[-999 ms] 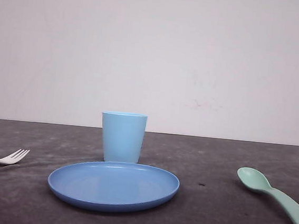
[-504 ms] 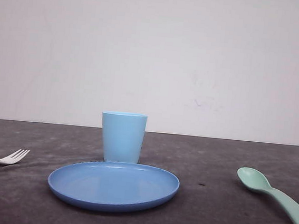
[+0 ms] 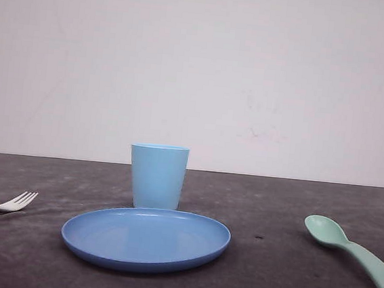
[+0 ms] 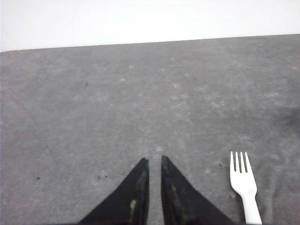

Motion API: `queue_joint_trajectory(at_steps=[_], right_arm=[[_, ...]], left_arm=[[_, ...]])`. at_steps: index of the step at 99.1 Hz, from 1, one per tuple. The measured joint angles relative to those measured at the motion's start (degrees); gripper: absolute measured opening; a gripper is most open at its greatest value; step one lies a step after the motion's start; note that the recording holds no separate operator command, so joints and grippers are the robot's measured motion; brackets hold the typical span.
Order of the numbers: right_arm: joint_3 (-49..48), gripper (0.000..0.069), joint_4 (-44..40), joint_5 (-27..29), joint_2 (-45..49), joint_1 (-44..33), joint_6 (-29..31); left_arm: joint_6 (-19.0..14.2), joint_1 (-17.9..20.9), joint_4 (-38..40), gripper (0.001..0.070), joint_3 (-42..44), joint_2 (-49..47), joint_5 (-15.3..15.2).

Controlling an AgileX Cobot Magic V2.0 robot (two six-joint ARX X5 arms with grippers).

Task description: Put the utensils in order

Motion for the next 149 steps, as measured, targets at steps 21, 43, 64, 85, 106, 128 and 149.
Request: queue_joint_trajectory(at_steps=[21, 43, 64, 85, 106, 128, 149], right_arm=[[0.0, 0.0009, 1.1, -0.6, 0.0, 0.0, 0.1], [0.0, 0.0009, 2.6, -4.6, 0.0, 0.0, 8.8], [0.0, 0.0008, 3.7, -4.8, 0.0, 0.0, 16.4], [0.9, 0.0008, 4.7, -4.8, 0.1, 0.0, 23.4], [14.3, 0.0008, 0.4, -7.2, 7.9, 0.0, 24.8], [35.5, 0.0008, -11.6, -11.0, 27.1, 0.3, 18.3], [46.7, 0.0008, -23.1, -11.6, 40.4, 3.4, 10.7]], left_arm=[[-1.0, 0.0, 0.3, 0.0022, -0.1, 0.0, 0.0], [-10.4, 0.0, 0.7, 0.0022, -0.2, 0.0, 0.0], [-15.8, 0.0, 0.8, 0.0022, -0.2, 0.0, 0.0], [-20.1, 0.0, 0.4, 0.0022, 0.0, 0.3, 0.0], [-23.8, 0.0, -3.7, 0.0022, 11.1, 7.7, 0.0], [-20.4, 0.0, -9.9, 0.0022, 31.2, 25.5, 0.0], [-15.6, -0.9, -16.7, 0.0041, 41.6, 40.6, 1.6]])
